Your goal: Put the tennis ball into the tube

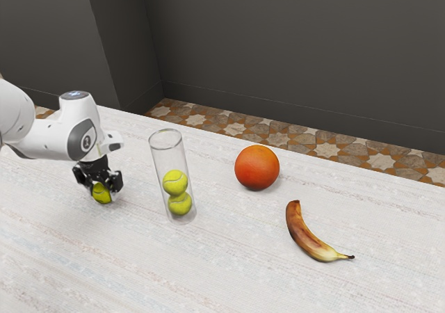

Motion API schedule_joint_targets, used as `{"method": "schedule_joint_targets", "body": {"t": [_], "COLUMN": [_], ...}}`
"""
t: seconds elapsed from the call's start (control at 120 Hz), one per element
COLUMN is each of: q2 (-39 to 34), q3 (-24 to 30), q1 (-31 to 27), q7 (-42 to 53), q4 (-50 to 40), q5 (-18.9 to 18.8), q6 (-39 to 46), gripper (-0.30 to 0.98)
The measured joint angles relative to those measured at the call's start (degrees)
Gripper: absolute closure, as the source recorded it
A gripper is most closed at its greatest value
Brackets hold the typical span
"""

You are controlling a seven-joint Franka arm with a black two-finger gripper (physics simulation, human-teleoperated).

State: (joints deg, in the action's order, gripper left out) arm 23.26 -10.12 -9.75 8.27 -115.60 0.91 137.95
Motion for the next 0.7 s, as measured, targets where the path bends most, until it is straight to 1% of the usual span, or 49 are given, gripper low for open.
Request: {"method": "schedule_joint_targets", "body": {"t": [0.1,0.267,0.4,0.5,0.7], "q2": [0.03,-0.14,-1.9,-5.68,-19.18], "q3": [0.01,0.01,0.32,1.75,7.47], "q1": [0.0,0.0,0.07,0.15,0.43], "q7": [-0.04,-0.38,-0.84,-1.33,-2.51], "q4": [0.0,0.0,0.0,-0.01,-0.26], "q5": [-0.06,-0.24,-0.48,-0.13,0.68], "q6": [0.02,-0.13,-1.37,-3.92,-11.24], "gripper": [0.27,0.29,0.36,0.41,0.5]}}
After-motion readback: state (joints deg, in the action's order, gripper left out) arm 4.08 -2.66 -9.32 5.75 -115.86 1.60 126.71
